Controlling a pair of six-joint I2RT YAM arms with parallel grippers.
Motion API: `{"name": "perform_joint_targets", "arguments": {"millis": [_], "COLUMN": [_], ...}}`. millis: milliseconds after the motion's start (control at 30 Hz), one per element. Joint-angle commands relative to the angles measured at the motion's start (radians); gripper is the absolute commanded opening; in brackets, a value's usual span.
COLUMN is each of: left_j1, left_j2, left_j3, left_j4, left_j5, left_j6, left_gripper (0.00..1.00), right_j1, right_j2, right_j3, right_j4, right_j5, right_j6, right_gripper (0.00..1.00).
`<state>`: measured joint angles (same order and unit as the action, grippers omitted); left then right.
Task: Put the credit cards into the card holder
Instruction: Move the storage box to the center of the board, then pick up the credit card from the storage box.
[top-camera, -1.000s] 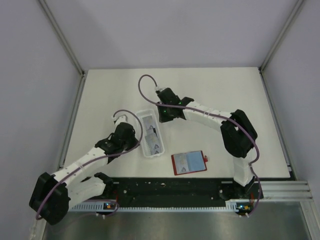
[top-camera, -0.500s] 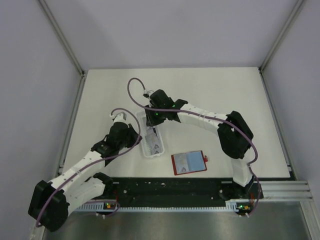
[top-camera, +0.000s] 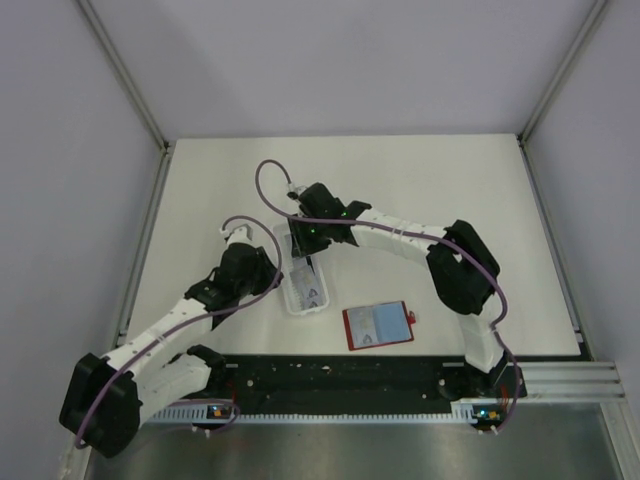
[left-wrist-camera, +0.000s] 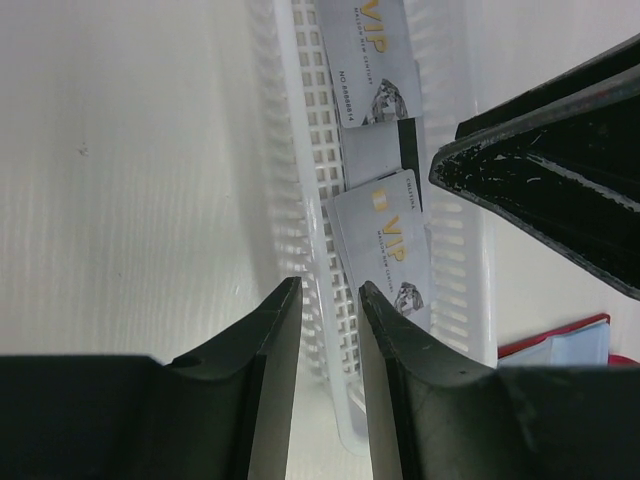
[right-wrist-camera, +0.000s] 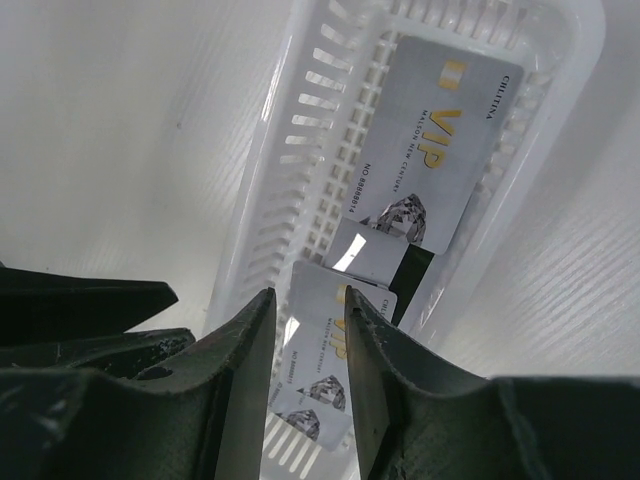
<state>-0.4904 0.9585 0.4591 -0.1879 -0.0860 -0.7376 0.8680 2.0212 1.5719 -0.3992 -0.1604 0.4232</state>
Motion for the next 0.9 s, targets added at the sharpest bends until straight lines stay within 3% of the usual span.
{"name": "perform_joint_targets", "arguments": {"millis": [0,700,867], "left_j1": [0.009,0.009,0.009], "left_j2": [0.032,0.118,0.120], "left_j3": [0.027,-0.025,-0.028], "left_j4": [0.019,0.127,0.133], "left_j5": [-0.009,0.123,0.124], "left_j6": [0.015,0.004,0.009], "left_gripper": [0.35,0.32,0.25], "right_j1": [0.012,0.054,0.072], "right_j2": [0.017,0.111,0.108], "right_j3": [0.008,0.099,0.128], "right_j4": [0.030,-0.047,-0.037], "right_j5": [-0.007,0.140,0.238], "right_j6": [0.022,0.059,-0.006], "right_gripper": [0.35,0.38,0.41]}}
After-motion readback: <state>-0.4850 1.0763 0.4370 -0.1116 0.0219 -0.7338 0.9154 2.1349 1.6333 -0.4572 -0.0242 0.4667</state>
